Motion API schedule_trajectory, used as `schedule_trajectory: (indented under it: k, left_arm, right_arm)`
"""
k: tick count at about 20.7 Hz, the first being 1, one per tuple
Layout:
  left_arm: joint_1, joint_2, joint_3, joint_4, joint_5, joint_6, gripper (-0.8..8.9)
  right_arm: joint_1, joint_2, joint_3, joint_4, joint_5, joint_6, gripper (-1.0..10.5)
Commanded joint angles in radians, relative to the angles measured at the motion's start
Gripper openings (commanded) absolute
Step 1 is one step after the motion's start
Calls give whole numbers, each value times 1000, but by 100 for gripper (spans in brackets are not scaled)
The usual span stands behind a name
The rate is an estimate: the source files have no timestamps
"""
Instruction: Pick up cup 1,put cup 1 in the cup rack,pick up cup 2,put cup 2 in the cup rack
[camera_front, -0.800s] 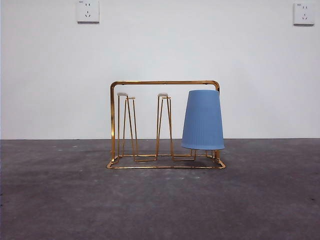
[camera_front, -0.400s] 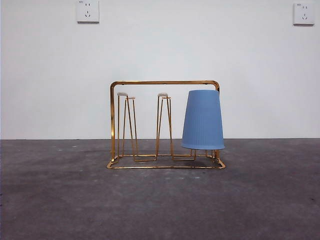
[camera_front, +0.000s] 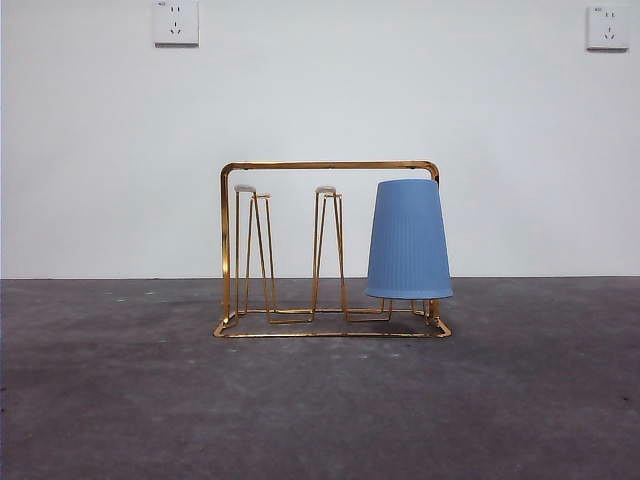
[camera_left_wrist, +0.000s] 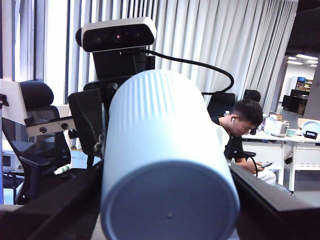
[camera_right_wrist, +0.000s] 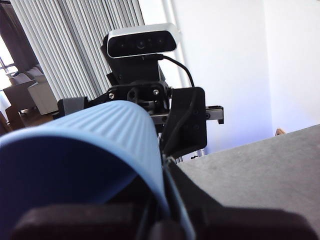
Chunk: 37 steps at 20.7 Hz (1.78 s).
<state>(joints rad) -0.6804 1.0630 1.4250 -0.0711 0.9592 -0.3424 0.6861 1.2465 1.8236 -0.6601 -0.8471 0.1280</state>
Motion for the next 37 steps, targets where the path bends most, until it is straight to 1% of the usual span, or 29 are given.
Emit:
schedule_trajectory:
  k: [1,4,6,13,16,19,22,25,28,32,35,37]
  left_arm:
    - [-2,0,-2,11,10,2,-9]
    - [-1,-6,-2,8,10,2,-8]
    - [1,-11,-2,5,9,2,-8]
    - [38,-35,-2,-55,9,3,-8]
    - [68,-47,-2,-71,9,6,-8]
    - [102,-58,-2,-71,8,6,-8]
    - [143,-68,-2,-86,3,6,-8]
    - [187,-68,-2,-139,-42,16,-8]
    - [227,-60,-1,-233,-102,57,-8]
    - [262,-30,6,-378,-219,98,-7]
    - [272,13,47,-517,-330,145,-7]
    - [272,51,97,-624,-409,179,-7]
  right_arm:
    - [1,1,-2,-23,-2,19,72]
    - [0,-2,-2,-40,-1,20,241]
    - [0,-11,-2,-48,8,19,285]
    - [0,-67,-2,-56,69,17,290]
    - [0,-109,-2,-108,105,-10,290]
    - [0,-158,-2,-222,196,-66,290]
    - [0,-203,-2,-347,366,-107,289]
    - [0,-241,-2,-452,531,-123,284]
    - [0,-264,-2,-546,642,-130,284]
    - [0,-271,-2,-635,736,-133,284]
    - [0,-272,-2,-681,777,-139,285]
    - [0,-271,-2,-700,783,-143,284]
